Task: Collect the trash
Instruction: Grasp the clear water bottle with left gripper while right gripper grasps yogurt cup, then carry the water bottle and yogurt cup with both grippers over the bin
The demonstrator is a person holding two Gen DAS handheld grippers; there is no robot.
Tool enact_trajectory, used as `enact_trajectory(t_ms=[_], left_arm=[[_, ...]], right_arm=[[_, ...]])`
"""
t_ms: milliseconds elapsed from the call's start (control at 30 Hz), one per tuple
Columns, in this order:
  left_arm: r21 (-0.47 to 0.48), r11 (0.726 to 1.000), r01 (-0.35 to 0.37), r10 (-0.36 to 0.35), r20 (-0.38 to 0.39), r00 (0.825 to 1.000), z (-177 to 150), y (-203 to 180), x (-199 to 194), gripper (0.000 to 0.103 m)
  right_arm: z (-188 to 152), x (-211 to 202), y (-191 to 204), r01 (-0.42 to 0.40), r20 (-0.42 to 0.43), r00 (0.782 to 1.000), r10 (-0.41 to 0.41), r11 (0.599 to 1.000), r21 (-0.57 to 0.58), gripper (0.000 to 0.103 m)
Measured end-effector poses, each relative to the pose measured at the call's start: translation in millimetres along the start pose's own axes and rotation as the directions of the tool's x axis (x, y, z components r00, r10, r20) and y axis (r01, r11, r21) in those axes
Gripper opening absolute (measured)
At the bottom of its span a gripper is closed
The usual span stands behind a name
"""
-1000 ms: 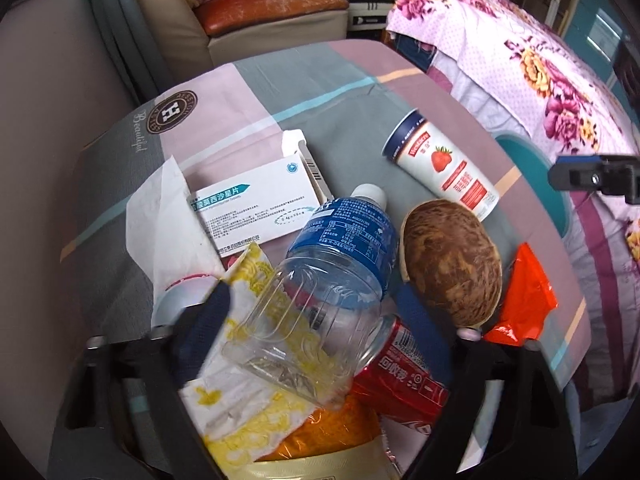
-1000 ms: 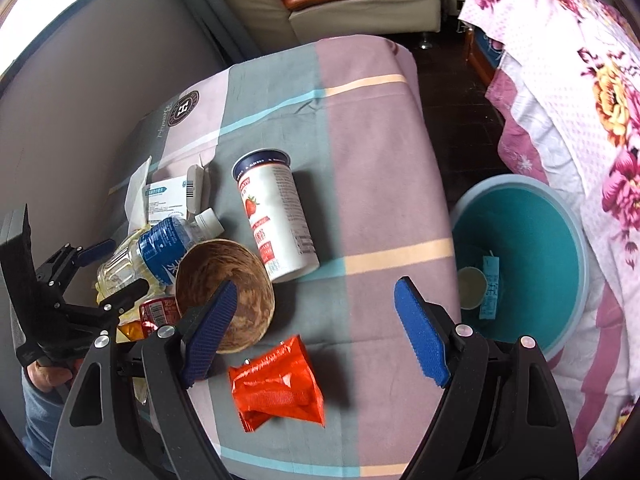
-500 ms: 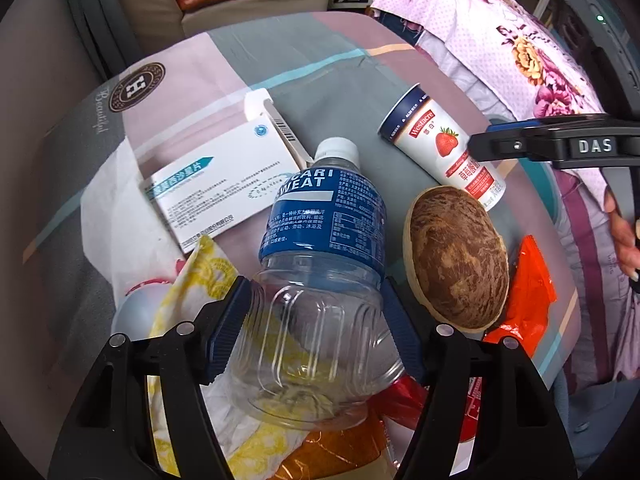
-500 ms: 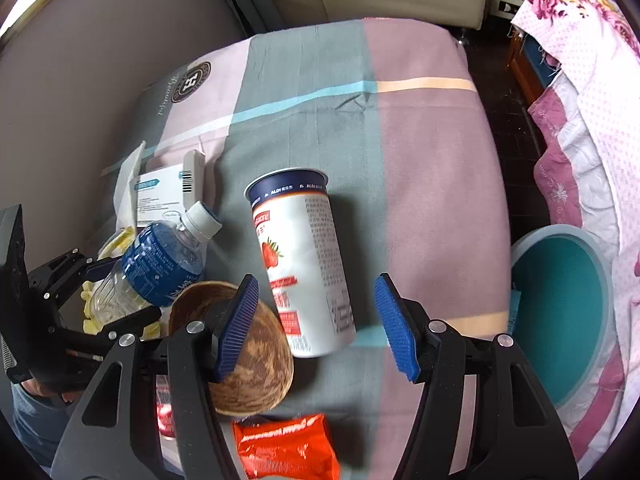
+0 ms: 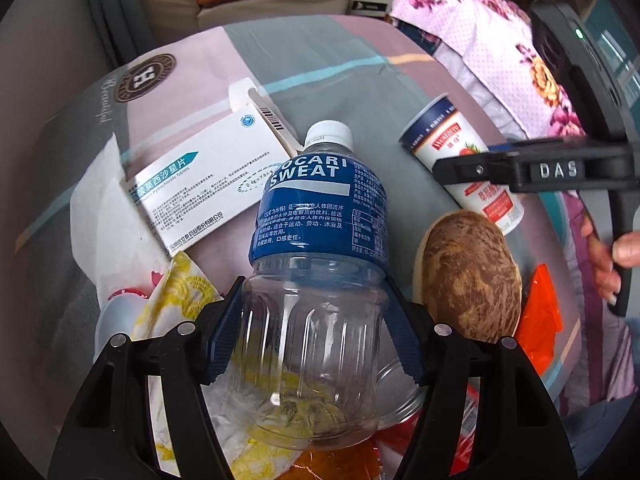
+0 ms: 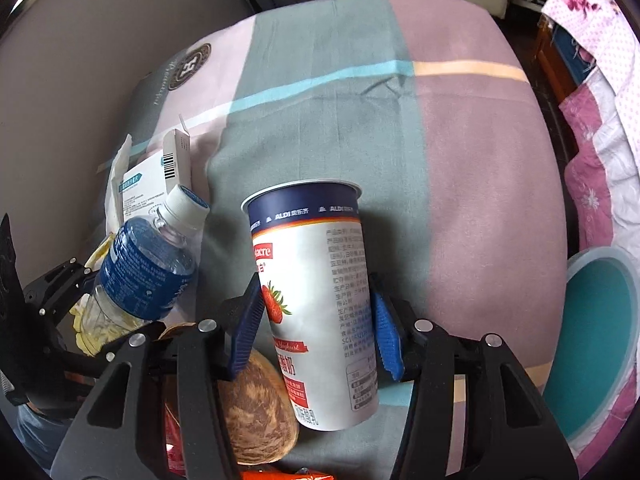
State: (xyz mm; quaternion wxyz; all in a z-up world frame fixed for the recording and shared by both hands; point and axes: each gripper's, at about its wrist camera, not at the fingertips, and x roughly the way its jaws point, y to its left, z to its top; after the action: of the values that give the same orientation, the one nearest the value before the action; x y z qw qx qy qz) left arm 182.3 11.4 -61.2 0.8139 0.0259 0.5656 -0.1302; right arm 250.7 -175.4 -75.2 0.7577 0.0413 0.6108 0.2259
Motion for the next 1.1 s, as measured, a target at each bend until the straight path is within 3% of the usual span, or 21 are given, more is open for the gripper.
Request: enact_trajectory(t_ms=[233,600,900,1100], left_arm=[[-0.084,0.996,0.019,-0.013,0.070,0.997,-2,8,-28,0.067],[-0.103,0.992,0.080,-0.061,0.171,0.983,-6,-15,-67,0.067],[0.000,0.994,0.113,-0.111,0.171,0.979,-7,-81,-71,0.067],[0.081,0.987,0.137,-0.149,0.167,0.975,7,-132,-67,0.067]], right_arm=[[-3,-27,-4,-0.019,0.082,0.996,0.016,0.999,0.029,0.048],[-39,-89,-13,-0.095,0.206,0.976,0.077,0.992,0.079,0.048],[-78,-132,-48,-0.136,0.299,0.951,0.084,0.978,0.160,0.048],[-103,-157,-81,-0.134,0.357,0.933,0.046,0.965,0.227,0.048]])
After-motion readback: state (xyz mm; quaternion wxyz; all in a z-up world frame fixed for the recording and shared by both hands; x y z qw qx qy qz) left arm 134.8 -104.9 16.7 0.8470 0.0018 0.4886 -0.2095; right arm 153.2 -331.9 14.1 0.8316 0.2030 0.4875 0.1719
